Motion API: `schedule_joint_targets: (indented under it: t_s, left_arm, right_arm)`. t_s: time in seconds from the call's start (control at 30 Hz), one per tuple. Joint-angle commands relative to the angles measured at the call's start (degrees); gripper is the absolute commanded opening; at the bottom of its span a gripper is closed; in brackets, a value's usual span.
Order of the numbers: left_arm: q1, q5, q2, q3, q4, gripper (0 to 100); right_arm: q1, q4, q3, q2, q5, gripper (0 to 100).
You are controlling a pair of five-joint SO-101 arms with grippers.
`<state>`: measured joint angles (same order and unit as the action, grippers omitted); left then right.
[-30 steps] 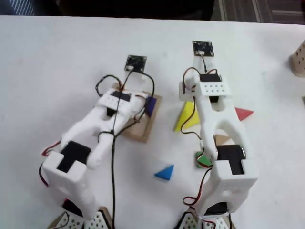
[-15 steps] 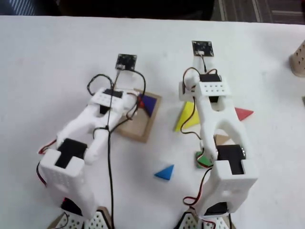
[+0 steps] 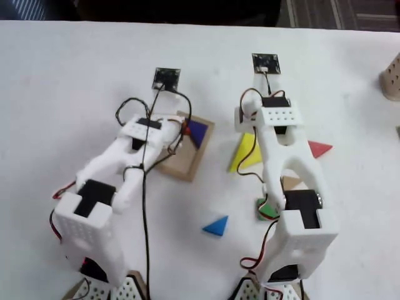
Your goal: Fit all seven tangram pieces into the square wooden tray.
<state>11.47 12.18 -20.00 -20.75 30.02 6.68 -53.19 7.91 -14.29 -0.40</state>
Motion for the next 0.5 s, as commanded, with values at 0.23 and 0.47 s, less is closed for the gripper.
schedule_joint_targets:
  t_s: [0.23,0.47]
  left_arm:
    - [-0.7,-0.2,12.4,-7.5,8.2,2]
    - [-0.2,-5.4,13.1,-13.4,8.6,2]
  right_arm:
    - [0.6,0.0,-3.0,0.7,1.0,2.1]
    - [0.4,0.0,-3.0,0.7,1.0,2.1]
